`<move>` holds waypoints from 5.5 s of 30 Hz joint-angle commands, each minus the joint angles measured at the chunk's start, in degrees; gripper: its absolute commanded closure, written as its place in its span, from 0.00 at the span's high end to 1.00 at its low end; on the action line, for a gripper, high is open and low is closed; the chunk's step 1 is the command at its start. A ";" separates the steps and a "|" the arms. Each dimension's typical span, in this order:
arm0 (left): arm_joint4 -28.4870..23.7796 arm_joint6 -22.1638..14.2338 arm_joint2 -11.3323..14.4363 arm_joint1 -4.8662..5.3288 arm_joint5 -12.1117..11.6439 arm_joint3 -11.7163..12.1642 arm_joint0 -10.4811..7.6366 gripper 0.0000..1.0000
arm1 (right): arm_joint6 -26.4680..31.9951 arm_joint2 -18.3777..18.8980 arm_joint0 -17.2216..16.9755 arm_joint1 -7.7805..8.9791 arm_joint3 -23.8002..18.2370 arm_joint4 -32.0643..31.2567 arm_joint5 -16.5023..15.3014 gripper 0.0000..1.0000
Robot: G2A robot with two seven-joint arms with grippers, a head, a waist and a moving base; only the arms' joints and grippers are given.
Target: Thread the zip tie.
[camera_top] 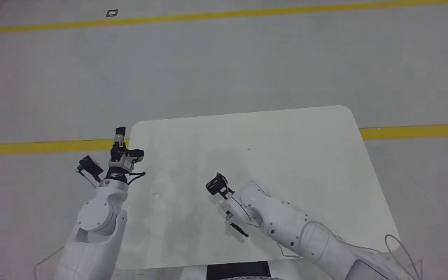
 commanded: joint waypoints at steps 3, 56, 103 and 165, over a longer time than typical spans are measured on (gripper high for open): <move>0.00 0.00 0.00 0.00 0.00 0.00 0.00 1.00 | -0.86 0.43 -0.23 -0.18 -0.05 1.61 -2.06 0.14; 0.00 0.00 0.00 0.00 0.00 0.00 0.00 1.00 | -5.13 12.97 -8.16 2.47 -13.39 9.55 -4.70 0.00; 0.00 0.00 0.00 0.00 0.00 0.00 0.00 1.00 | -17.93 24.10 0.57 0.51 -5.95 40.83 4.20 0.00; 4.70 -0.94 0.23 0.17 -1.59 0.29 -0.21 1.00 | -34.22 22.49 20.54 -10.81 28.82 63.99 4.39 0.00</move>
